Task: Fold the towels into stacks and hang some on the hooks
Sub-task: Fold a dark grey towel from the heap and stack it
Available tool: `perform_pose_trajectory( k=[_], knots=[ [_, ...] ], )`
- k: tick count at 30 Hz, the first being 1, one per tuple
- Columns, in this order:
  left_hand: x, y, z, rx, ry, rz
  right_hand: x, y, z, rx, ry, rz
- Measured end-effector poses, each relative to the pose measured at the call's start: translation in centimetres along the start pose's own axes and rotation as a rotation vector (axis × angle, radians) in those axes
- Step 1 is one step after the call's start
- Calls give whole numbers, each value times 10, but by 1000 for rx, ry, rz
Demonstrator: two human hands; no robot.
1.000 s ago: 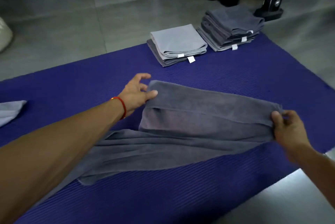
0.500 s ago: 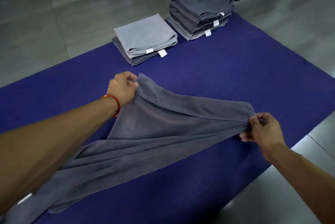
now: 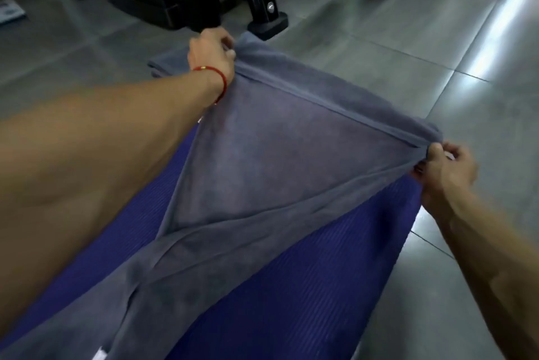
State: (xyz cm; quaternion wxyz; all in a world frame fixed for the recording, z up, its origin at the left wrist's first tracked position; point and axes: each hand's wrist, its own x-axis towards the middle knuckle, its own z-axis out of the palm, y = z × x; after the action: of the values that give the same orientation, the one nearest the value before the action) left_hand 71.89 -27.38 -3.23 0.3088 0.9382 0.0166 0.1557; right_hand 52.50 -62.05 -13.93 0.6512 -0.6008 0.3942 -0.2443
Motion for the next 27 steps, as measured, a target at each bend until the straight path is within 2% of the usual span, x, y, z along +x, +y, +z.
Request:
perform_pose_trajectory(
  k=[2,4,5,8,10,12,16,19,22,24,27],
  knots=[
    [9,15,18,-1,-74,-20,16,-4,3,-167,21,-34],
    [-9,8,35,76,-219,-30,9,7,8,-465,-39,-2],
    [-26,-6,41,116,-295,-2,-8,16,8,-610,-123,-48],
    [-102,-80,40,236,-562,120,-80,54,-1,-923,-449,-340],
    [-162,-136,15,321,-660,128,-119,76,-8,-1062,-618,-514],
    [-221,-183,-28,387,-673,41,-141,87,-10,-1186,-780,-688],
    [-318,-252,-123,565,-733,-150,-173,83,4,-1193,-1071,-868],
    [-359,-284,-165,546,-680,-230,-207,78,23,-1204,-1197,-1058],
    [-389,-296,-173,460,-502,-228,-251,73,46,-1129,-1351,-1179],
    [-406,-291,-176,456,-380,-170,-286,65,63,-1117,-1459,-1175],
    [-442,-267,-189,499,-202,33,-342,62,82,-1128,-1590,-1245]
  ],
)
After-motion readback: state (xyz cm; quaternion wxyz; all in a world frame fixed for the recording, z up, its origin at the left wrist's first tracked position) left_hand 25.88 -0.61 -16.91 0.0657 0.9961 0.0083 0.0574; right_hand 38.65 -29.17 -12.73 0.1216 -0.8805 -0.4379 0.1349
